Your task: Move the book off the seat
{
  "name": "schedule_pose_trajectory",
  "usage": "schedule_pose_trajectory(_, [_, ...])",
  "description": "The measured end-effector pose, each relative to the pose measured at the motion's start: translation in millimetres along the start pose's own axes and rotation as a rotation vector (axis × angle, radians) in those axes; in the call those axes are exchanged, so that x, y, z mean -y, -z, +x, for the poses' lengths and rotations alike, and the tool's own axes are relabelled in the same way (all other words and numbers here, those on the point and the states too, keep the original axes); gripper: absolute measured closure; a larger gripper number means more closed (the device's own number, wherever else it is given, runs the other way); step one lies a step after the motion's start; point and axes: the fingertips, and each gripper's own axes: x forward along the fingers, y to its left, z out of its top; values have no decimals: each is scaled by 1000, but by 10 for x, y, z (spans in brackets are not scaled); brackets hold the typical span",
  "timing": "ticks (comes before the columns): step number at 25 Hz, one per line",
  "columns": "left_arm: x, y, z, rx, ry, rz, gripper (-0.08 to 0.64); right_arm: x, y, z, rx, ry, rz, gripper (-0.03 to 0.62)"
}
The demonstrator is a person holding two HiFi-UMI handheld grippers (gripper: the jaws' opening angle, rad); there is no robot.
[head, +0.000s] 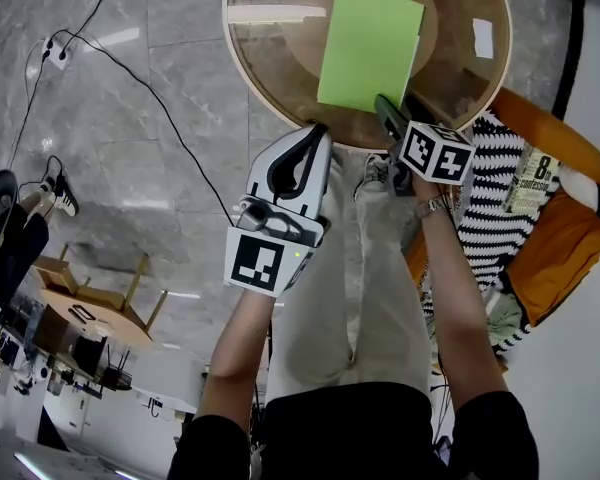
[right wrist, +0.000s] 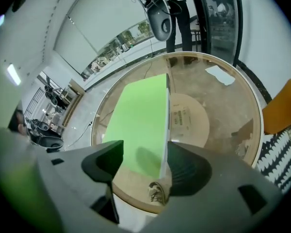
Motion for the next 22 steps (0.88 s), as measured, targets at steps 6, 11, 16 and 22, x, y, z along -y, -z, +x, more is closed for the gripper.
schedule_pose_trajectory(6, [19,-2,20,3,2,1,549,56,7,-34,22,-8,44,323])
schedule_pose_trajectory(11, [24,41,-59,-14,-23,14,549,-41,-13,-134,37,-42,50,380])
schedule_pose_trajectory(16, [180,-99,-100,11,-32,45,549,-43,-102,-352,66,-10,22,563])
schedule_pose_trajectory(22, [419,-217,-232,36,-52,59,549,-165,-123,-675,91,-53,-2,578])
